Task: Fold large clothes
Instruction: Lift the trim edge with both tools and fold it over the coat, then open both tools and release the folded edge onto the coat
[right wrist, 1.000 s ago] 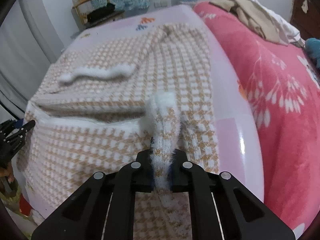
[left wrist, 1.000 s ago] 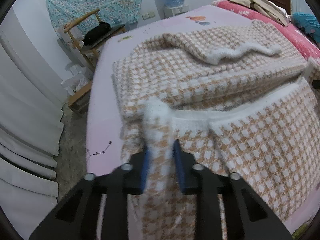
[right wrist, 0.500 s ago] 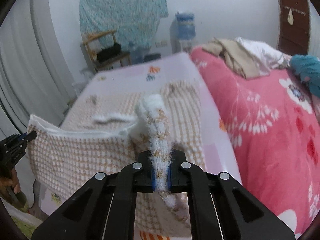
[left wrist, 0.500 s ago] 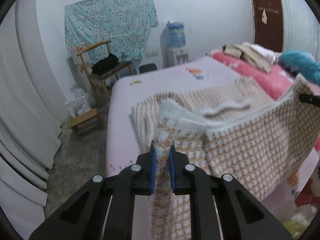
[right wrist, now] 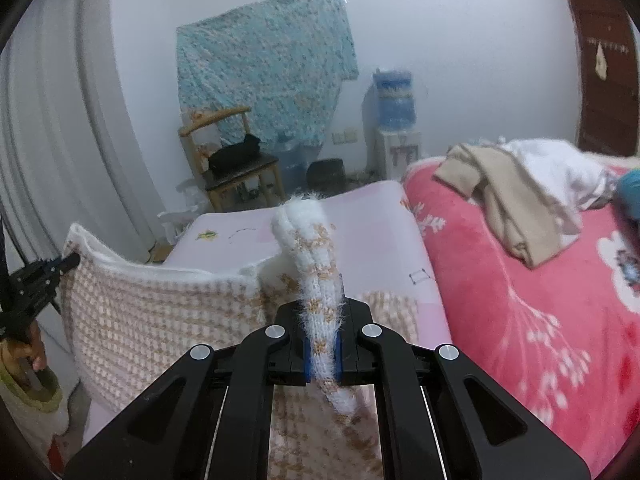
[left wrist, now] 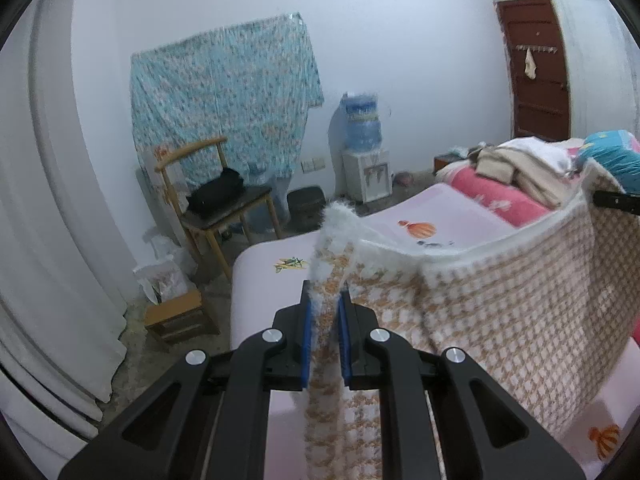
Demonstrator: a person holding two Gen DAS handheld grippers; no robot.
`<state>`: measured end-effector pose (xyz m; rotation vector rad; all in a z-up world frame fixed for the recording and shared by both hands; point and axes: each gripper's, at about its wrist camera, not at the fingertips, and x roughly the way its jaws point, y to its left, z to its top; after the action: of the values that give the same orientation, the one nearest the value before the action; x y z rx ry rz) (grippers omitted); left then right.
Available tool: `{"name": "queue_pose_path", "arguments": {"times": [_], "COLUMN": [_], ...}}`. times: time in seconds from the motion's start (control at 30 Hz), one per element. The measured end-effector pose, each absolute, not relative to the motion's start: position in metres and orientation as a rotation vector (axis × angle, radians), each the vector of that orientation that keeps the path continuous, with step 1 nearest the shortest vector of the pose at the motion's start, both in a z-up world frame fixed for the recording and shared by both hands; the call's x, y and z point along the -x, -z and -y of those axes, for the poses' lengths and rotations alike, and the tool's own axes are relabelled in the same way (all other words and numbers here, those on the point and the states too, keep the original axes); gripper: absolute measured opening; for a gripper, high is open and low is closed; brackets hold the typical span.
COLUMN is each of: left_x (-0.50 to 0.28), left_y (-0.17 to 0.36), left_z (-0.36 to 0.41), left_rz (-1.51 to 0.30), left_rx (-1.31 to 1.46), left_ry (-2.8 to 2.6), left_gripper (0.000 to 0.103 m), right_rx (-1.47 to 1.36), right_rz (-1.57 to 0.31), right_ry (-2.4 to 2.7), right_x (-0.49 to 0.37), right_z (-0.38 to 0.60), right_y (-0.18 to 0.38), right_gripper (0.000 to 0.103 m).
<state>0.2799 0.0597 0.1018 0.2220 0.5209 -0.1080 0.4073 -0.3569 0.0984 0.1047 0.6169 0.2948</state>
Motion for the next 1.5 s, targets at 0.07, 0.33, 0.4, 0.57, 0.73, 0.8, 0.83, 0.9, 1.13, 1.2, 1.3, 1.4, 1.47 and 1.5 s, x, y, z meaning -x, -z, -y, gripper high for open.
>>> {"name": "queue_pose_path", "arguments": {"times": [0.07, 0.33, 0.4, 0.57, 0.73, 0.8, 0.83, 0.9, 1.13, 1.2, 1.3, 1.4, 1.47, 1.5], "left_x": [-0.318, -0.408, -0.421, -0.428, -0.414, -0.407, -0.403, -0.392, -0.306, -0.276, -0.232, -0.193, -0.172, -0.161], "left_y": [-0.085, 0.003, 0.020, 0.037, 0.026, 0.017, 0.012, 0.002, -0.040, -0.047, -0.052, -0.054, -0.056, -0.056], "left_z": [-0.063, -0.076, -0.088, -0.120, -0.139, -0.138, -0.137, -0.138, -0.110, -0.099, -0.083, -0.068, -0.060, -0.056], "left_rz": [-0.590, -0.870, -0.942, -0.993, -0.962, -0.947, -0.935, -0.915, -0.836, -0.826, -0.812, -0.794, -0.779, -0.767], "left_rx": [-0.191, -0.091, 0.005, 0.230, 0.321, 0.283, 0.263, 0.244, 0.153, 0.135, 0.113, 0.104, 0.104, 0.110], "left_ry": [0.119, 0.123, 0.146, 0.180, 0.171, 0.130, 0.123, 0.119, 0.217, 0.242, 0.269, 0.266, 0.242, 0.233], "left_gripper": [0.011, 0.013, 0.015, 0.034, 0.045, 0.045, 0.046, 0.048, 0.062, 0.068, 0.078, 0.084, 0.089, 0.092], "right_rx": [-0.120, -0.177, -0.219, -0.480, -0.673, -0.712, -0.715, -0.703, -0.565, -0.551, -0.450, -0.310, -0.226, -0.188], "right_rz": [-0.658, -0.885, -0.904, -0.927, -0.859, -0.845, -0.836, -0.828, -0.849, -0.860, -0.868, -0.819, -0.770, -0.756], "right_ry": [-0.302, -0.307, -0.311, -0.431, -0.367, -0.330, -0.320, -0.308, -0.299, -0.345, -0.353, -0.335, -0.302, -0.283], "right_x": [-0.441, -0.527, -0.533, -0.539, -0.525, -0.514, -0.507, -0.497, -0.447, -0.416, -0.367, -0.318, -0.286, -0.276], "right_z": [0.357, 0.355, 0.363, 0.396, 0.443, 0.457, 0.460, 0.461, 0.425, 0.409, 0.378, 0.349, 0.334, 0.327], "right_y": [-0.084, 0.006, 0.020, 0.036, 0.028, 0.020, 0.013, 0.003, -0.027, -0.034, -0.046, -0.061, -0.070, -0.072], "right_gripper": [0.006, 0.007, 0.018, 0.027, 0.055, 0.055, 0.055, 0.055, 0.066, 0.068, 0.073, 0.085, 0.092, 0.095]}}
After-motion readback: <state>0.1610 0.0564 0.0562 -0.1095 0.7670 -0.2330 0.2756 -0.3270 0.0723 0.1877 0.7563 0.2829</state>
